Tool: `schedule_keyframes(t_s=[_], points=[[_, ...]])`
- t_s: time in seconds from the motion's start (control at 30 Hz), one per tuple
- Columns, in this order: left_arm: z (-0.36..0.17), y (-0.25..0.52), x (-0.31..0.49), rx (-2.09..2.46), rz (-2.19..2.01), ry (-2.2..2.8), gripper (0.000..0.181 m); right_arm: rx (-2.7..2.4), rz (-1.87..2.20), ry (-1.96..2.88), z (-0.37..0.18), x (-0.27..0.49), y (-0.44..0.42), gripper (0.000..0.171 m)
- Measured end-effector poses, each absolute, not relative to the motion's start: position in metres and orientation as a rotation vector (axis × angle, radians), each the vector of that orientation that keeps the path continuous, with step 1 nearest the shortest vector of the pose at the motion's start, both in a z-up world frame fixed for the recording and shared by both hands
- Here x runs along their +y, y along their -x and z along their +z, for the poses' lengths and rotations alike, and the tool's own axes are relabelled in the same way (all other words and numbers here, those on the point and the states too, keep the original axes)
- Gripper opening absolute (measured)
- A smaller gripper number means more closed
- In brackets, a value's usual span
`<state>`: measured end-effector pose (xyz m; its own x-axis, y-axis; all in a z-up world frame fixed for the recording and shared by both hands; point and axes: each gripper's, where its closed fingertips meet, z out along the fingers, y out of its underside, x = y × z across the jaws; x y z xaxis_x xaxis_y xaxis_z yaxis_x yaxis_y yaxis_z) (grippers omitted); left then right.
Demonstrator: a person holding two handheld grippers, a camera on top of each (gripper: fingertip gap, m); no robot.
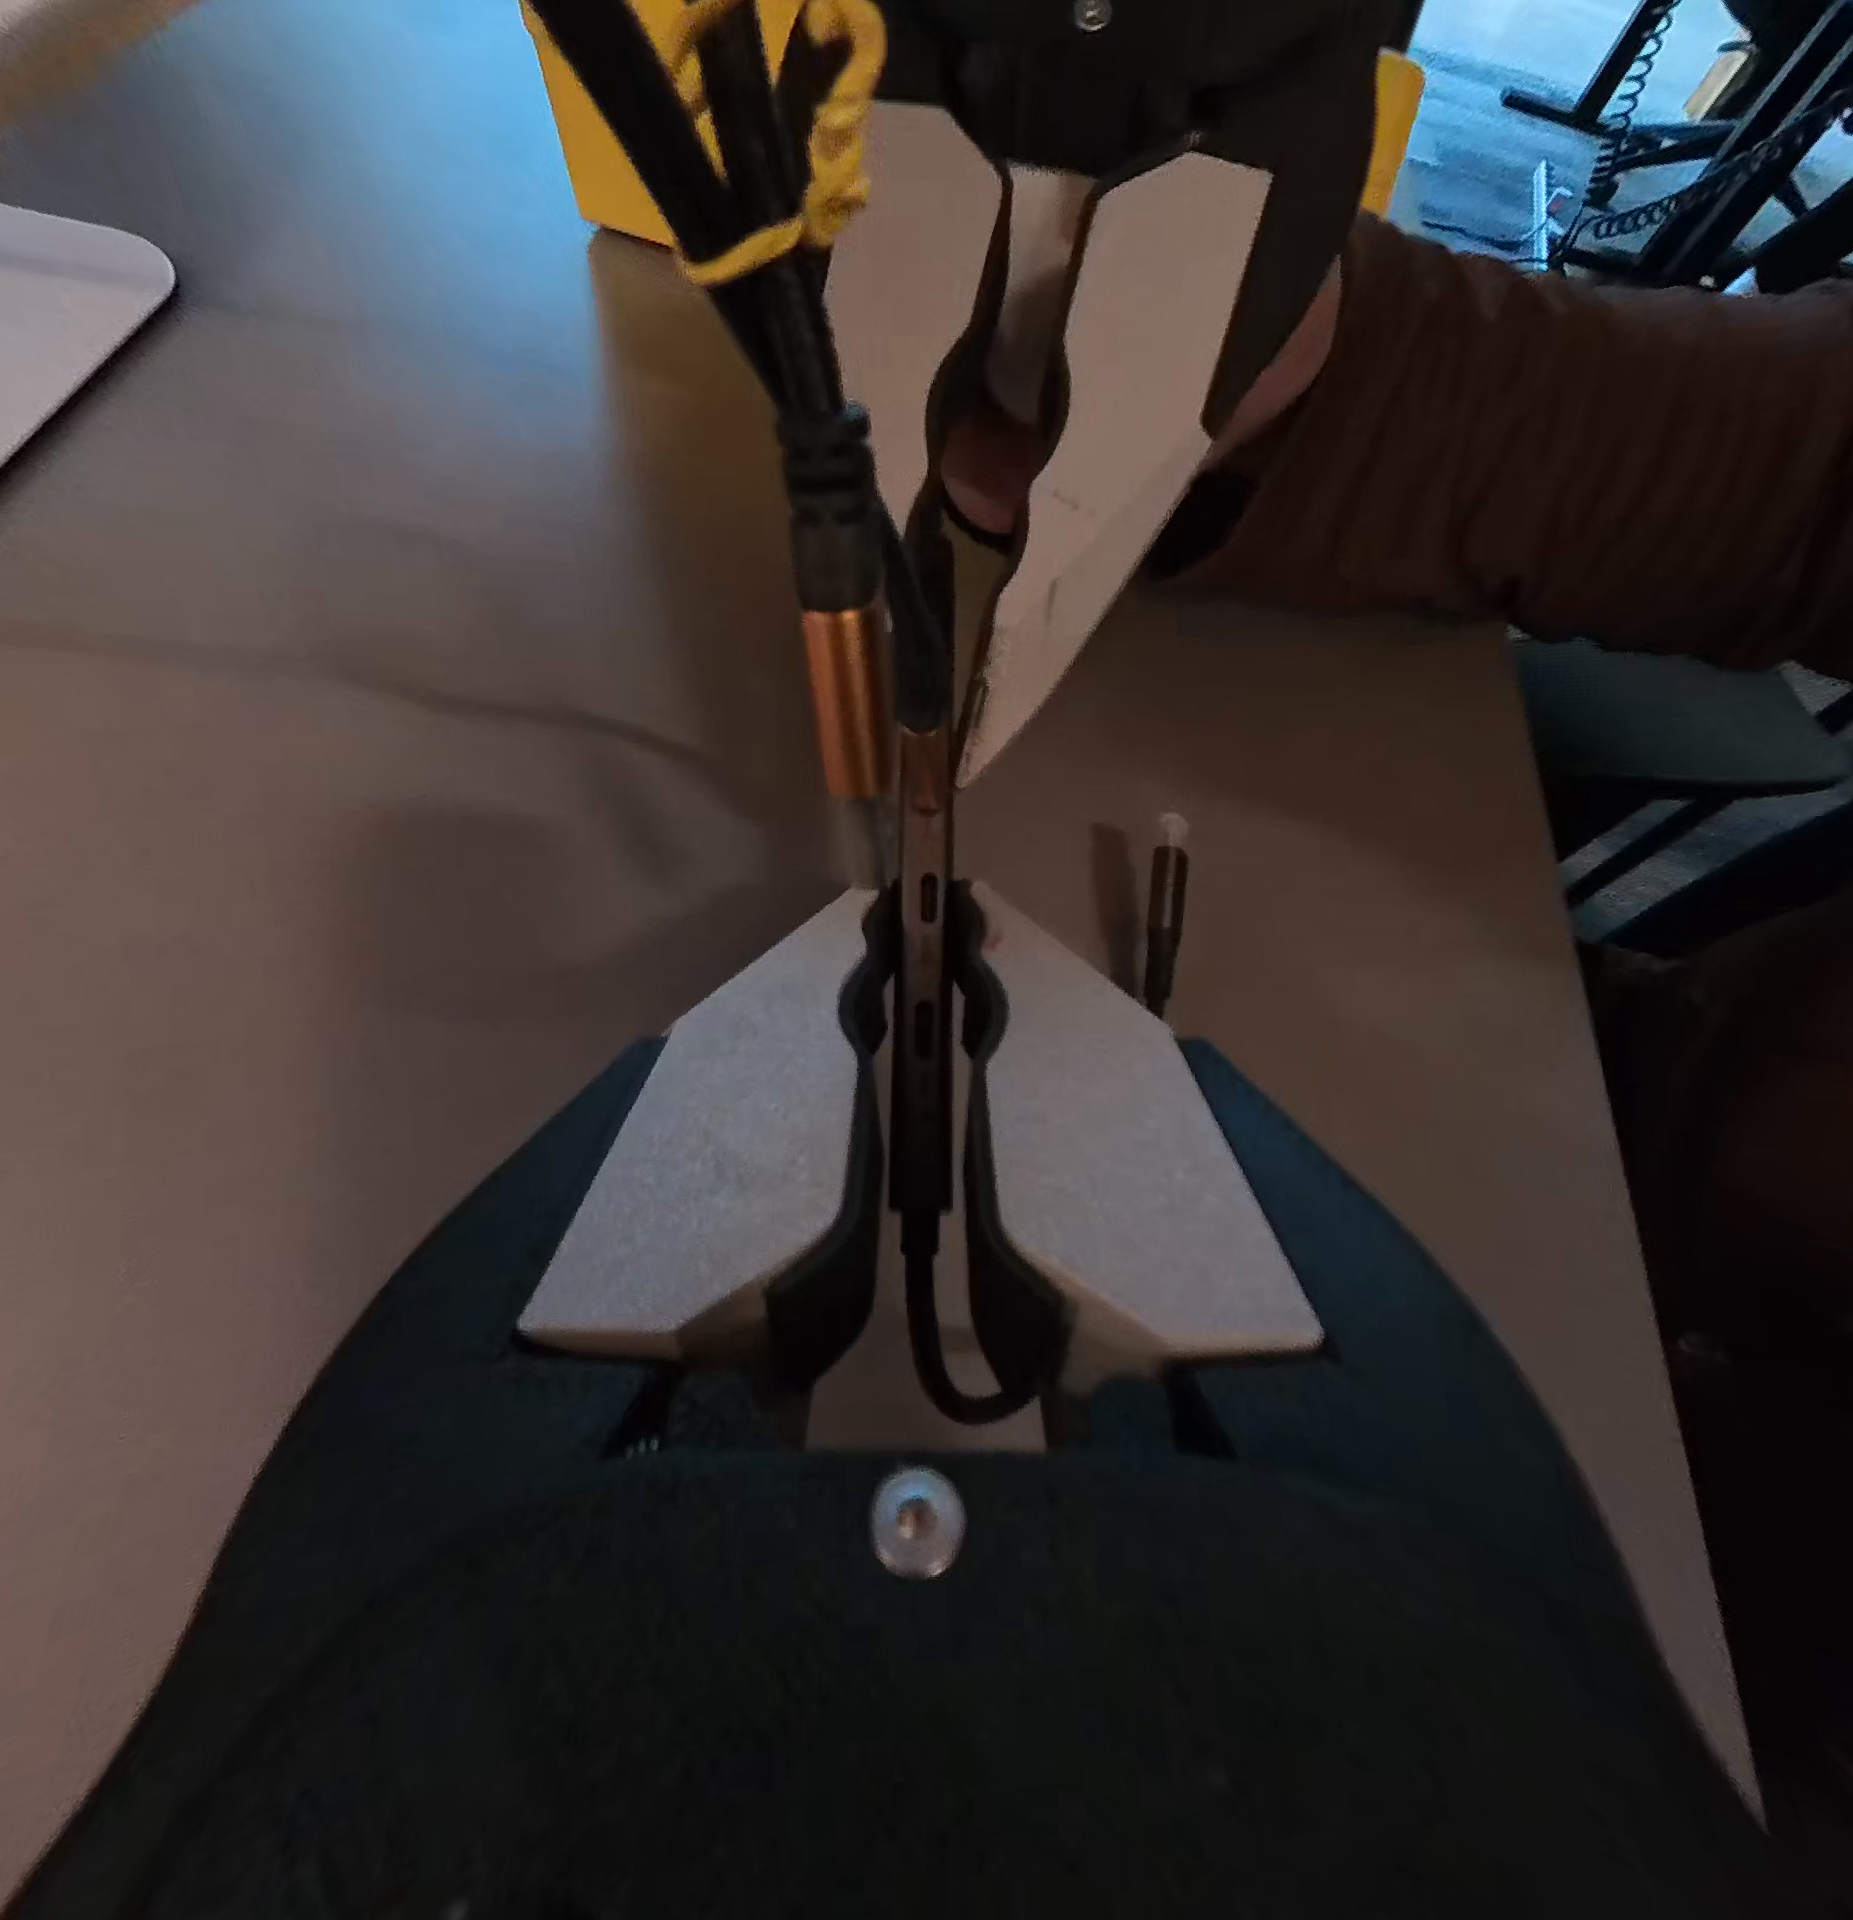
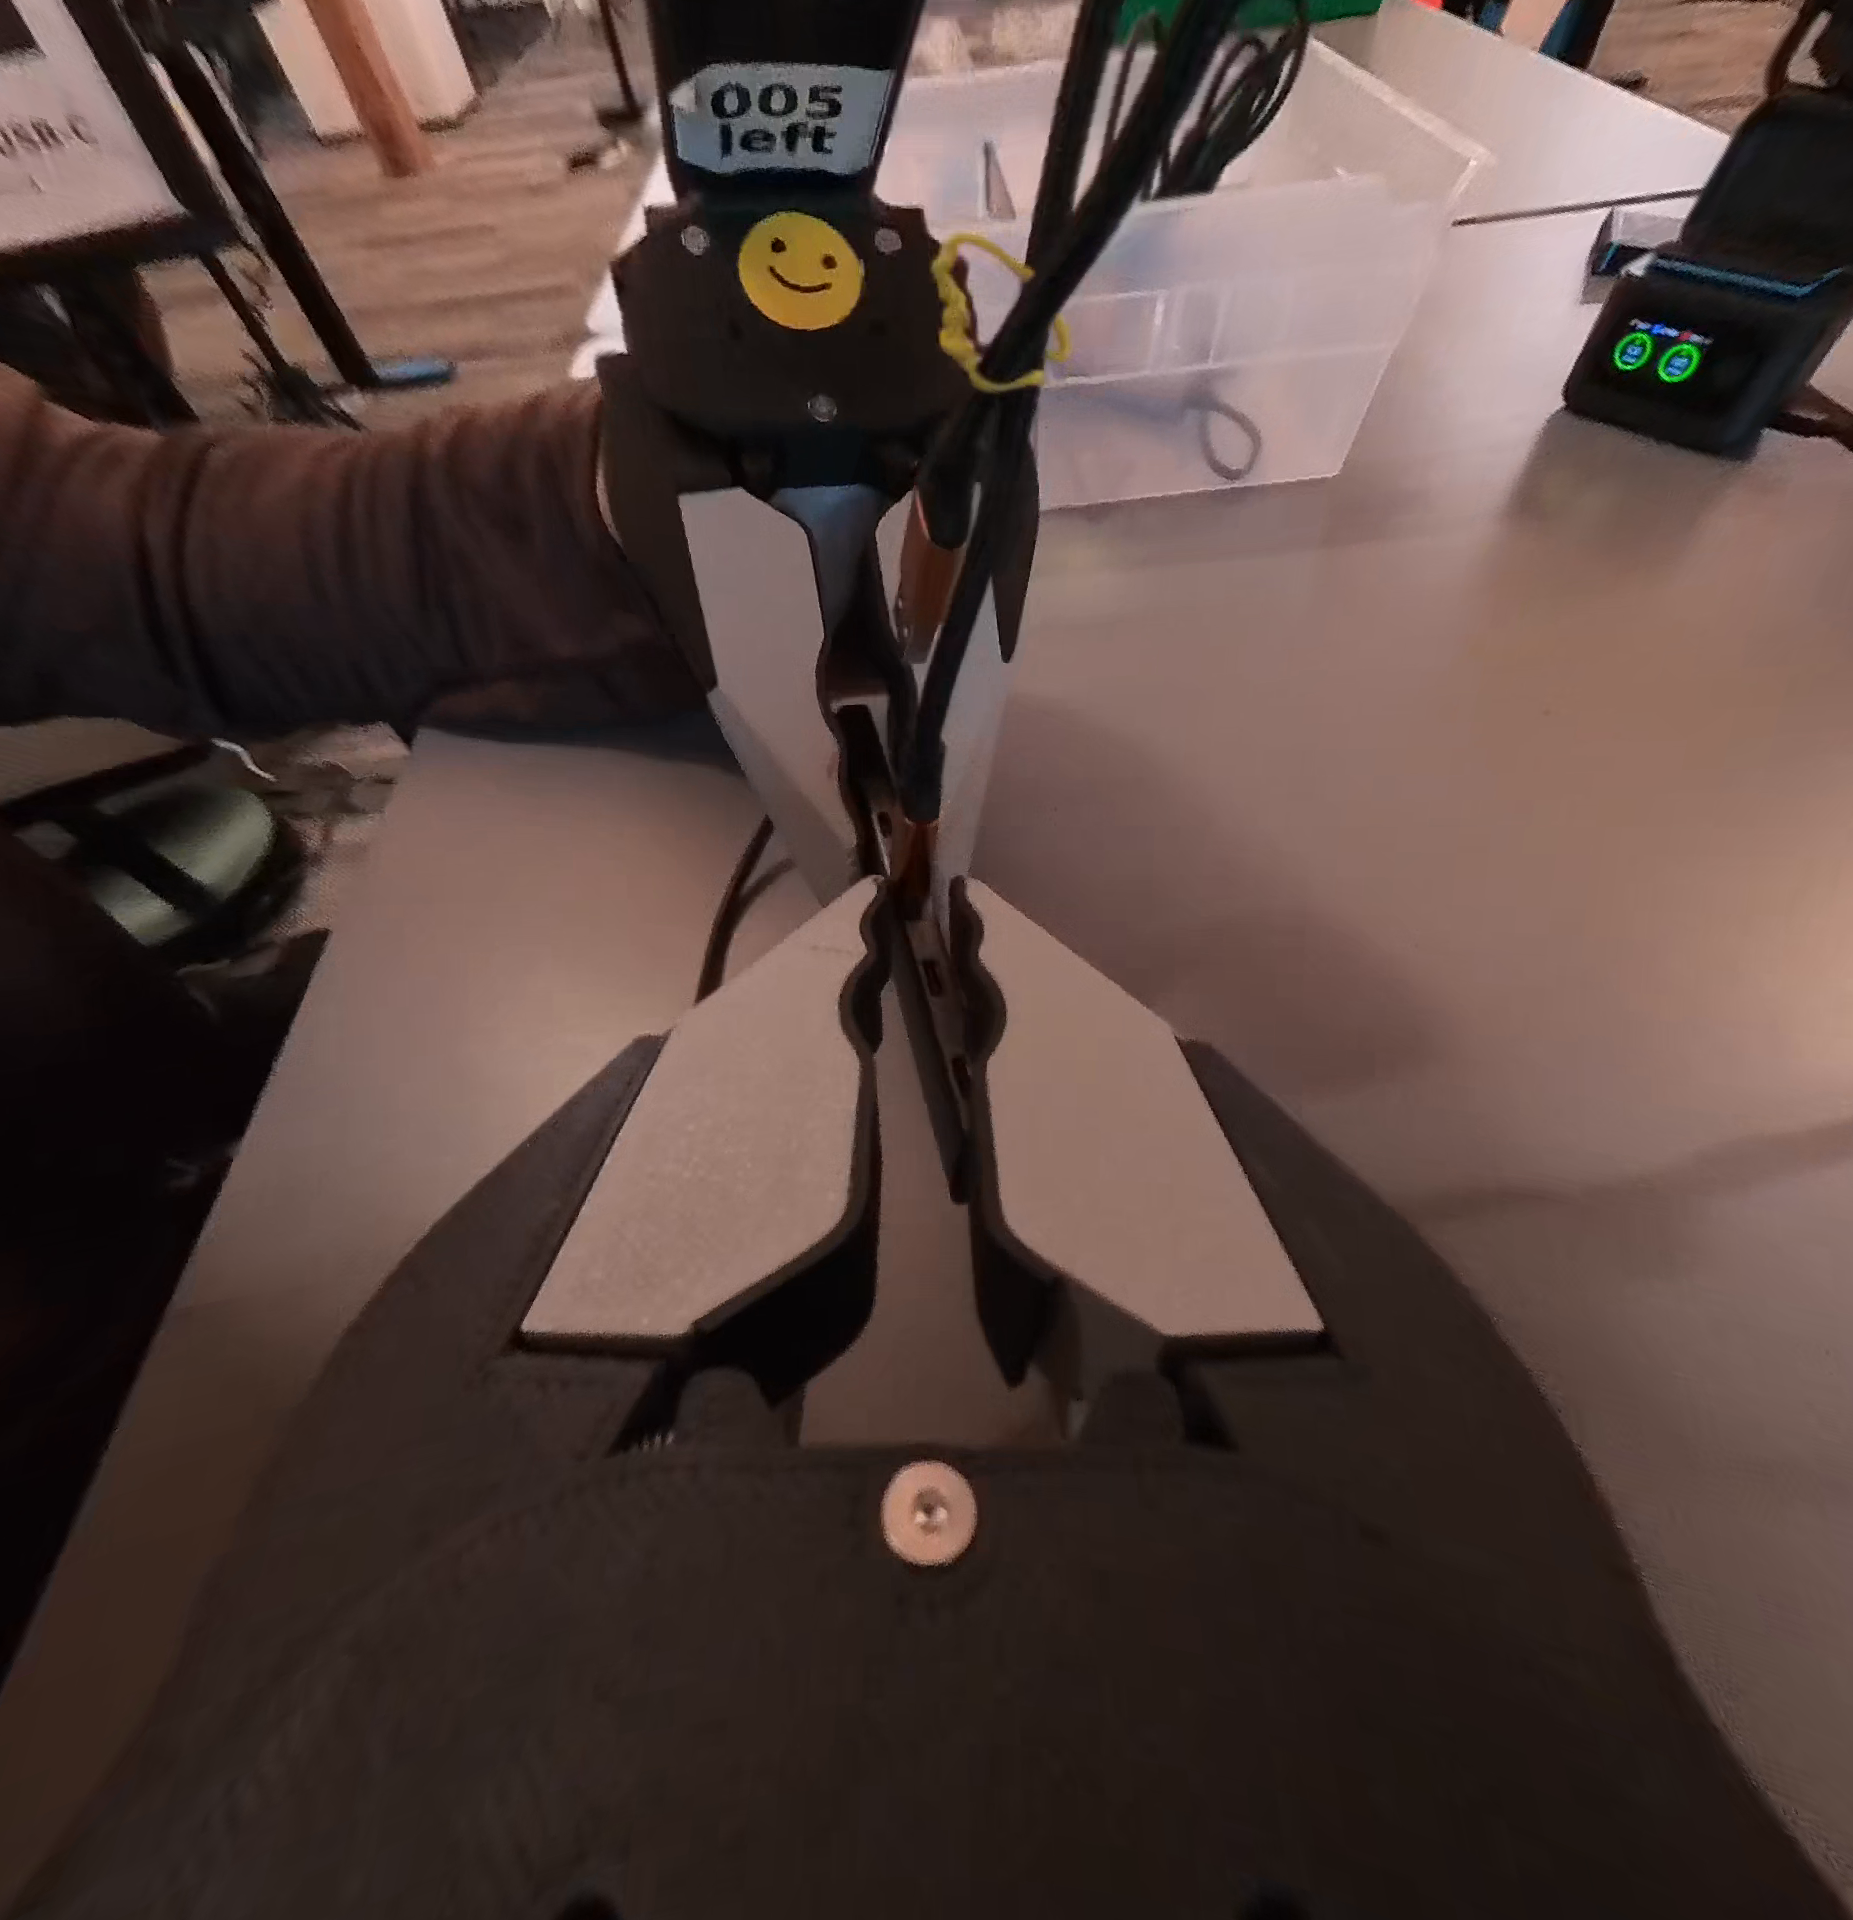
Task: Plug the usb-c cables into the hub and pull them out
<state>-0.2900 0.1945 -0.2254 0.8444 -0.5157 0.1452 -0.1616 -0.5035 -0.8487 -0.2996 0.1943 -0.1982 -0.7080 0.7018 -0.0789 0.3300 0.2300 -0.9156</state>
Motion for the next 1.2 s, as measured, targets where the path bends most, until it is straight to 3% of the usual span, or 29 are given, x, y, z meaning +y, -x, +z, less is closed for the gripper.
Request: schedule_keyframes(t_s=[0.33, 0.67, 1.2], points=[[-0.217, 0.289, 0.193, 0.445, -0.572, 2.046, 0.008, -2.048, 1.833, 0.989, -0.184, 0.188, 0.301, 0.003], [-0.218, 0.293, 0.205, 0.375, -0.542, 2.032, 0.009, -2.026, 1.625, 0.964, -0.187, 0.195, 0.308, 0.003], [-0.21, 0.297, 0.211, 0.266, -0.627, 1.969, 0.008, -1.881, 2.031, 1.21, -0.182, 0.2, 0.316, 0.003]])
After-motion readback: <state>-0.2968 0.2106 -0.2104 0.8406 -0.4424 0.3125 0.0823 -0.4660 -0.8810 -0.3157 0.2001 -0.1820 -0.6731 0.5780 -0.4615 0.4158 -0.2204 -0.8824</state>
